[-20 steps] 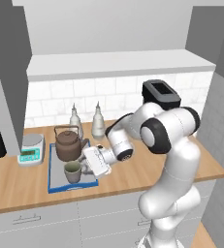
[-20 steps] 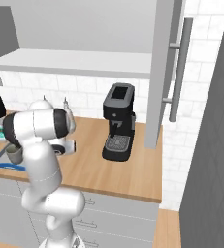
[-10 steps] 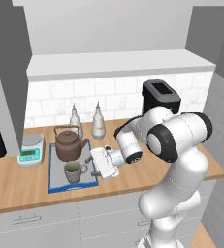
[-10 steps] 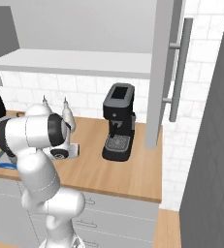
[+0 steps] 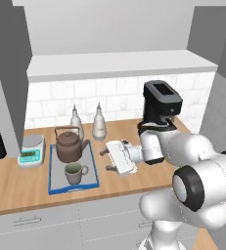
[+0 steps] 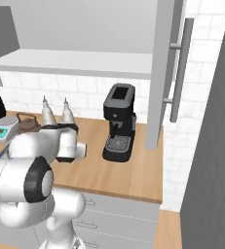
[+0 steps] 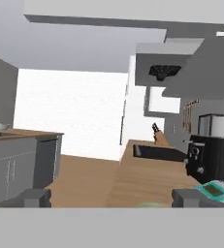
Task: Pick the kettle from the counter and place it on the tray. Then pick the mug from the cabinet and place it on the tray. Then close the cabinet doors.
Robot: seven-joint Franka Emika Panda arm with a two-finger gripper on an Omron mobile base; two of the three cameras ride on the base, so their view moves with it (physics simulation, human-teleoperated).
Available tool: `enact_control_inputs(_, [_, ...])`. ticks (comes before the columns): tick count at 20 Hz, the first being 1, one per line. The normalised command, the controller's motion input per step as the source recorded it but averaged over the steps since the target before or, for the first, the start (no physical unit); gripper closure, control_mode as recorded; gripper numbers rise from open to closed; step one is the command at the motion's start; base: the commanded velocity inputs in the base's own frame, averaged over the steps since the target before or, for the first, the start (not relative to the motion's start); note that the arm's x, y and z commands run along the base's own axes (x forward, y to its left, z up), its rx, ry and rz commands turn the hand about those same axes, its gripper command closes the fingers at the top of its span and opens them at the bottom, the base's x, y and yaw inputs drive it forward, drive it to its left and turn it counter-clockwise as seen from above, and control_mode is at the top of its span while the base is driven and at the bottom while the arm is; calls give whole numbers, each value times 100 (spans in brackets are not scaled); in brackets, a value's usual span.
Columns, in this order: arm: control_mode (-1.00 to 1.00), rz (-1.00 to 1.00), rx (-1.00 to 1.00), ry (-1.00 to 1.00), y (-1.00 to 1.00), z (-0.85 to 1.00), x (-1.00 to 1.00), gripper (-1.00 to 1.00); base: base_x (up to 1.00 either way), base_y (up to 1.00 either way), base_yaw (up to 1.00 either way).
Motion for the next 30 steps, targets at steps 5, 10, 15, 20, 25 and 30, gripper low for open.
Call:
enact_control_inputs(5, [-100,-11,0,-1,-43,100,-31,-100,0,0,0])
enact_control_inputs(10, [-100,-12,0,-5,-54,44,-47,-100,0,0,0])
enact_control_inputs(15, [-100,-12,0,-17,-66,24,-38,-100,0,0,0])
enact_control_inputs(20, [-100,-18,1,-11,-66,18,-32,-100,0,0,0])
enact_control_inputs(25, [-100,-20,8,-17,-63,18,-25,-100,0,0,0])
enact_control_inputs(30, [-100,-18,11,-5,-72,40,0,-100,0,0,0])
